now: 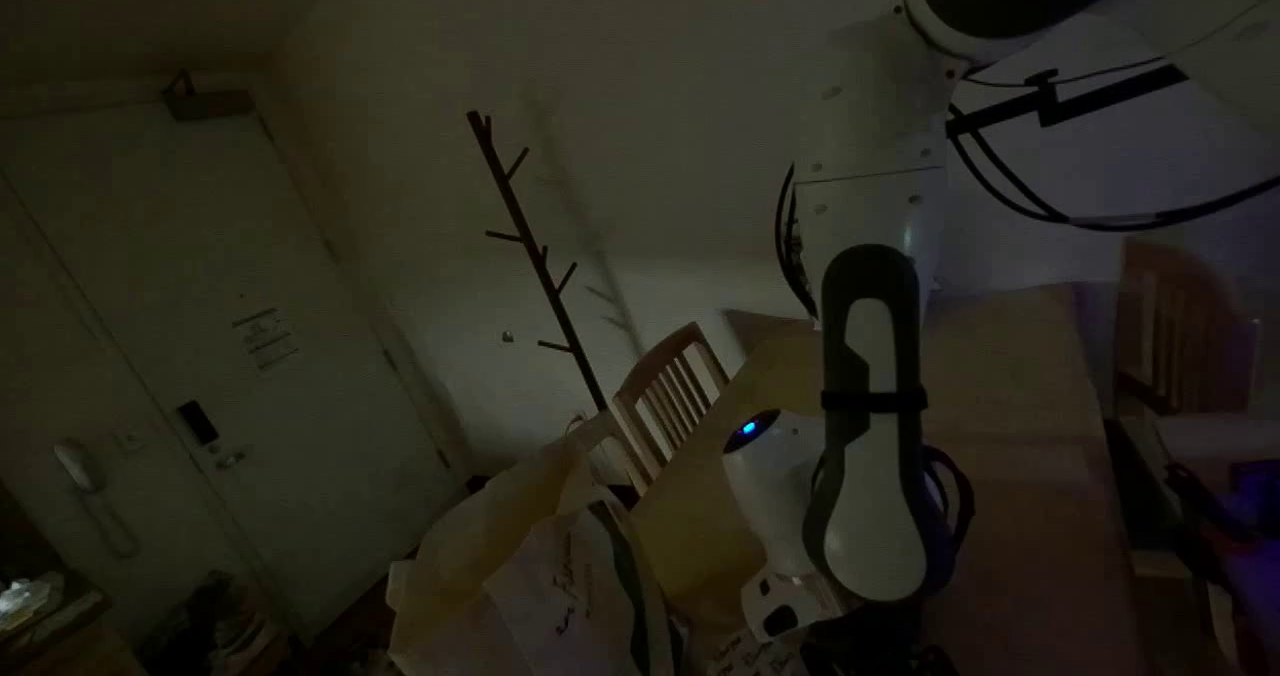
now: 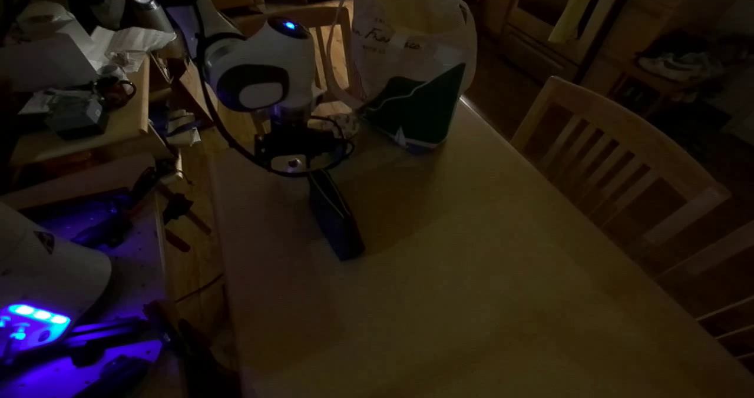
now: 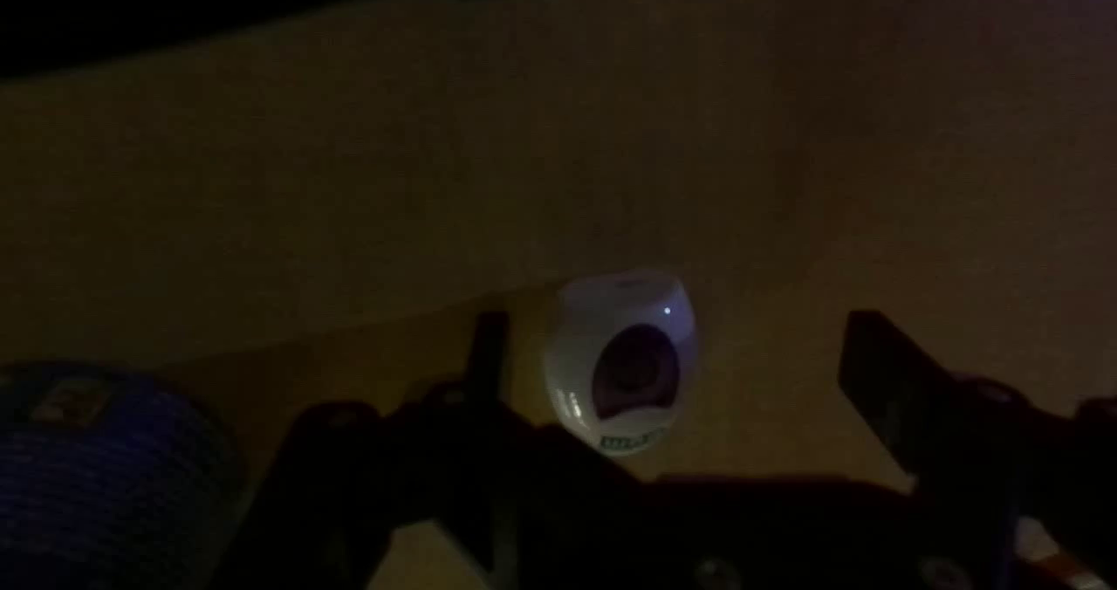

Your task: Put the toothbrush inside the dark blue toiletry bag, pick up the white object from the table and put it inside the white and blue bag

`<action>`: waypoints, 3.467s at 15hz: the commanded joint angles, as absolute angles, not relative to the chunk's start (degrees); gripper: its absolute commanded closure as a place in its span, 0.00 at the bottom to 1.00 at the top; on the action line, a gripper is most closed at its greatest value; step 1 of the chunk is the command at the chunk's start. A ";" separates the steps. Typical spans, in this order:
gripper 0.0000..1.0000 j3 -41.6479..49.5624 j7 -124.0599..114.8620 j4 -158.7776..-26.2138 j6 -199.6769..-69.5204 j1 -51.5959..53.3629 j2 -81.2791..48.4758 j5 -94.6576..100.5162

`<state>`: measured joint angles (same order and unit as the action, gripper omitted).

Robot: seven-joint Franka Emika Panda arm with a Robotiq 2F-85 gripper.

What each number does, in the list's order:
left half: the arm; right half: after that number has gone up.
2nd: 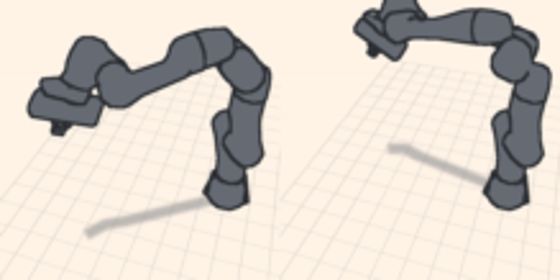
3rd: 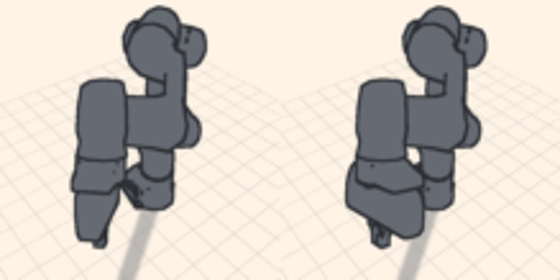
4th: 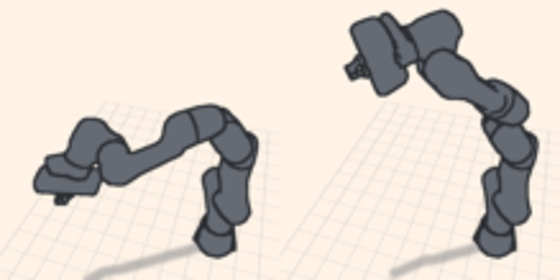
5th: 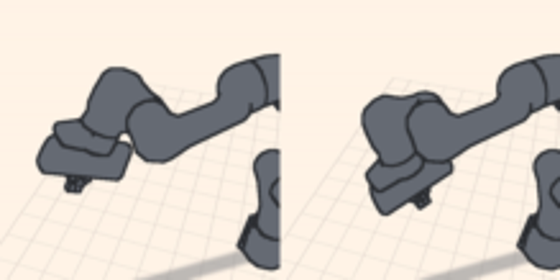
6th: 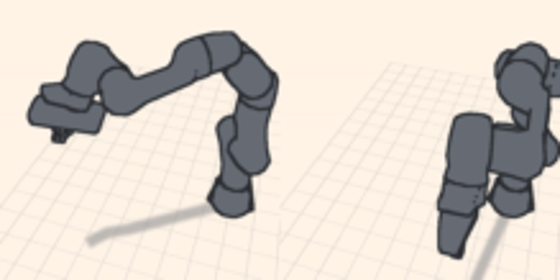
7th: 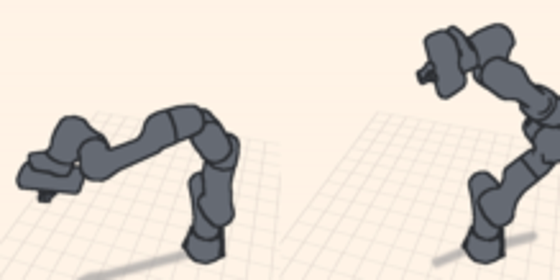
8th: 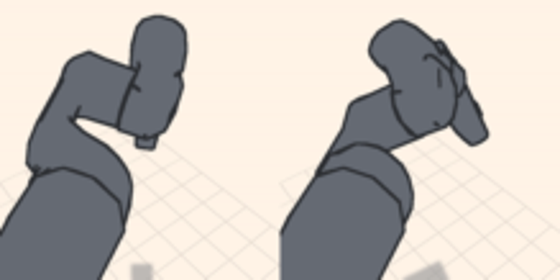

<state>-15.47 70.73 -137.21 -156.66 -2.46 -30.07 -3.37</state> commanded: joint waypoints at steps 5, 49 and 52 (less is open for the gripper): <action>0.61 -13.93 68.67 -134.78 -154.49 -1.53 -31.06 1.01; 0.58 -7.49 62.24 -126.94 -130.72 8.49 -1.80 43.24; 0.83 -7.45 62.13 -125.50 -130.98 8.68 -1.87 50.22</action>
<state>-7.11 62.18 -127.00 -130.97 8.84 -1.83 43.75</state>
